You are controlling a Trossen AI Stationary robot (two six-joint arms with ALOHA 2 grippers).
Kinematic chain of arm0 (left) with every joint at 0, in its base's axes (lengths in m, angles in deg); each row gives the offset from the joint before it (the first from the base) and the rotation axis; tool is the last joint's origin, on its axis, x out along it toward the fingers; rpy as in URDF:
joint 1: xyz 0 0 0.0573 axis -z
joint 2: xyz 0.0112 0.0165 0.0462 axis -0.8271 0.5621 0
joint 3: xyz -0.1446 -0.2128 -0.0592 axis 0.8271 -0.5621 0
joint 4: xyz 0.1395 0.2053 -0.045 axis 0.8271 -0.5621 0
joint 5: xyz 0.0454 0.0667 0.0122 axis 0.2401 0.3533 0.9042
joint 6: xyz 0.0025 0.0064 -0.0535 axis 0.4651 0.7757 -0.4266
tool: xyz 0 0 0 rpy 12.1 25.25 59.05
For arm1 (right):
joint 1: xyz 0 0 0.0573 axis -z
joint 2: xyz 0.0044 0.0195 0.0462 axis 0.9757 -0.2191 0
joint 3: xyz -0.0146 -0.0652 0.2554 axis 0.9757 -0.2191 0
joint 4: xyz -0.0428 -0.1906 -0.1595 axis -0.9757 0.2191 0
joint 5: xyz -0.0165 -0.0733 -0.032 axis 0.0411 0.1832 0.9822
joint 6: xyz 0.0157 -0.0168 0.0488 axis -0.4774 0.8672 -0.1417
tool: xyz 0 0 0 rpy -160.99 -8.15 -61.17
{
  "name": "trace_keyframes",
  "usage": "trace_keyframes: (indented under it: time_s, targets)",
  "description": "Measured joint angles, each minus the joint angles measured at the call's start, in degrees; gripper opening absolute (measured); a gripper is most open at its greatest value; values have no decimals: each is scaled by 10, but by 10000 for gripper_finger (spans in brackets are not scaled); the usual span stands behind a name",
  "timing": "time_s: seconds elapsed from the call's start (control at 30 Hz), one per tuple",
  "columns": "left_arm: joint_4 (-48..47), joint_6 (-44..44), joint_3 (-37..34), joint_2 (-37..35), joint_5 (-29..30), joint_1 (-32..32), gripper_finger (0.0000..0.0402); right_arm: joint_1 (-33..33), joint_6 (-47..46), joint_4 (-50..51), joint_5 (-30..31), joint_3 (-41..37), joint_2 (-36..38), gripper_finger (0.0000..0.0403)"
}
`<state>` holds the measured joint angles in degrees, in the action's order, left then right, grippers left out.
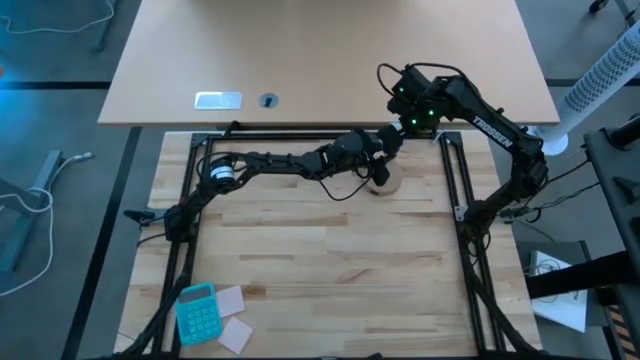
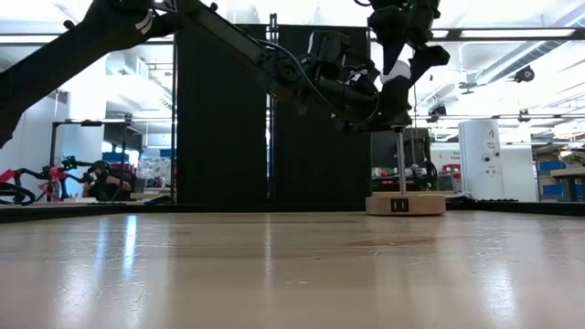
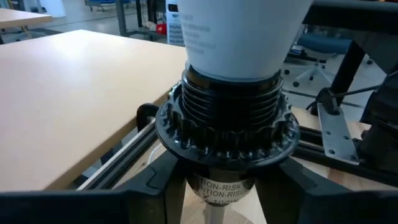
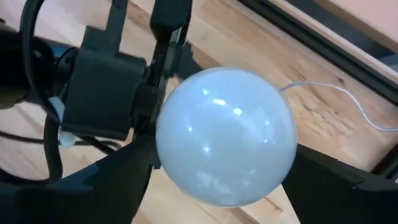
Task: Screw lightbulb
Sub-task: Remove the lightbulb from the lamp
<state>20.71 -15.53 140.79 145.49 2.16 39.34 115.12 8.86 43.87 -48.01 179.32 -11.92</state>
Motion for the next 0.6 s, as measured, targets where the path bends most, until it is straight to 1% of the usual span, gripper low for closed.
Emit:
trace_keyframes:
  time_s: [0.13, 0.27, 0.4, 0.6]
  targets:
    - [0, 0, 0, 0, 0, 4, 145, 0, -7, 0, -10, 0, 0, 307]
    - [0, 5, 0, 0, -1, 10, 145, 0, -7, 0, -20, 0, 0, 300]
    - [-13, 14, 2, -1, -2, 19, 145, 0, -5, -4, -21, 0, 0, 301]
    - [-62, 11, 28, -1, -2, 28, 145, -1, 40, 27, -25, 0, 0, 305]
